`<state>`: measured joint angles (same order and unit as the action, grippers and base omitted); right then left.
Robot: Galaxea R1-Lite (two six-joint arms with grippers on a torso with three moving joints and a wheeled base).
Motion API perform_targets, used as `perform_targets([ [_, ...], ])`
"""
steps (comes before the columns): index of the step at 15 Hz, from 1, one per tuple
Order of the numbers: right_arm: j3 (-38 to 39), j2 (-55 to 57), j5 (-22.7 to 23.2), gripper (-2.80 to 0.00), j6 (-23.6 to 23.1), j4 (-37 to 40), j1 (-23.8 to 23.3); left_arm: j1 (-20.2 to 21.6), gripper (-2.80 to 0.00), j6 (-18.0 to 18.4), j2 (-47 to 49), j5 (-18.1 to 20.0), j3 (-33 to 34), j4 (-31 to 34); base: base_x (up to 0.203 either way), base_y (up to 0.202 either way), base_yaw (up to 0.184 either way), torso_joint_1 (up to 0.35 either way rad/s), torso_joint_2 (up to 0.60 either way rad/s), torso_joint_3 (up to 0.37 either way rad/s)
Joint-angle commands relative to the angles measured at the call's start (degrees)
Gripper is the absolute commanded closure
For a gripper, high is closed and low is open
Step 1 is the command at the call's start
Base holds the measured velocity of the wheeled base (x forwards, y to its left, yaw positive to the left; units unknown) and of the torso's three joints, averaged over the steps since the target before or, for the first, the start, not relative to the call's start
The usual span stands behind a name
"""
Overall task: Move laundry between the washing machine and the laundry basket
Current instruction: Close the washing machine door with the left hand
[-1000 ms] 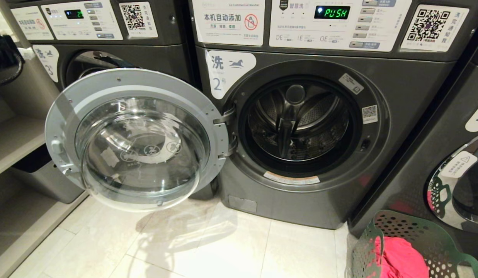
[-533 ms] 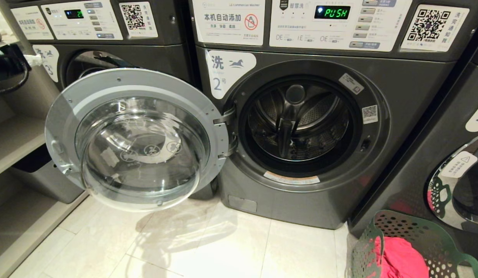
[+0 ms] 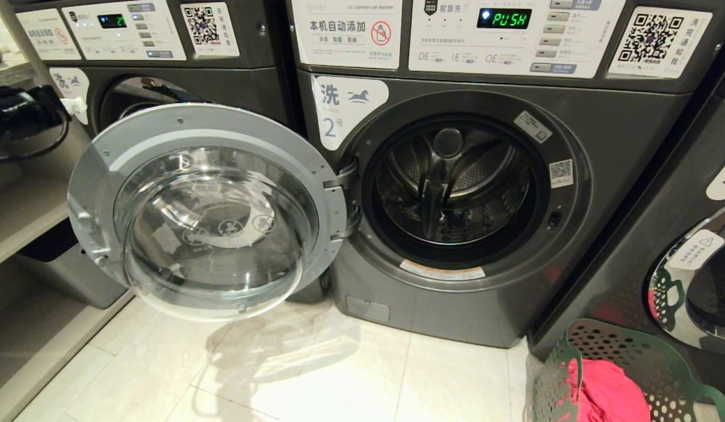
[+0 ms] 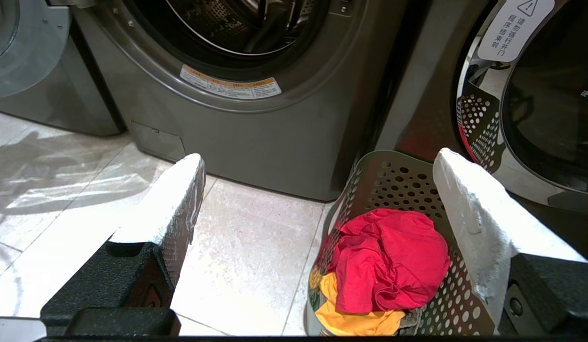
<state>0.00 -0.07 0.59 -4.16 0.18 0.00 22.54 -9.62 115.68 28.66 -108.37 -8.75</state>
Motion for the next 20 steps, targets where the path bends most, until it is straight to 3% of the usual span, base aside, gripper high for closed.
perform_targets([
  [1, 0.0, 0.1, 0.0, -2.80, -0.1, 0.0, 0.0, -0.2, 0.00, -0.2, 1.2, 0.0, 0.0, -0.1, 0.000, 0.000, 0.000, 0.000, 0.00, 0.000],
  [4, 0.0, 0.1, -0.1, -2.80, 0.2, 0.0, 0.0, -0.2, 0.00, -0.2, 3.5, -0.2, -0.1, -2.8, 0.000, 0.000, 0.000, 0.000, 0.00, 0.000],
  [7, 0.0, 0.1, -0.1, -2.80, 0.3, 0.0, 0.0, -0.6, 0.00, -0.1, 5.0, -3.3, 0.0, -5.7, 0.000, 0.000, 0.000, 0.000, 0.00, 0.000],
  [13, 0.0, 0.1, -0.1, -2.80, 0.3, 0.0, 0.0, -2.4, 0.00, -0.1, 3.0, -3.3, 0.0, 4.0, 0.000, 0.000, 0.000, 0.000, 0.00, 0.000],
  [20, 0.0, 0.1, -0.1, -2.80, 0.3, 0.0, 0.0, -6.2, 0.00, -0.1, -4.3, -2.9, 0.1, 23.5, 0.000, 0.000, 0.000, 0.000, 0.00, 0.000],
])
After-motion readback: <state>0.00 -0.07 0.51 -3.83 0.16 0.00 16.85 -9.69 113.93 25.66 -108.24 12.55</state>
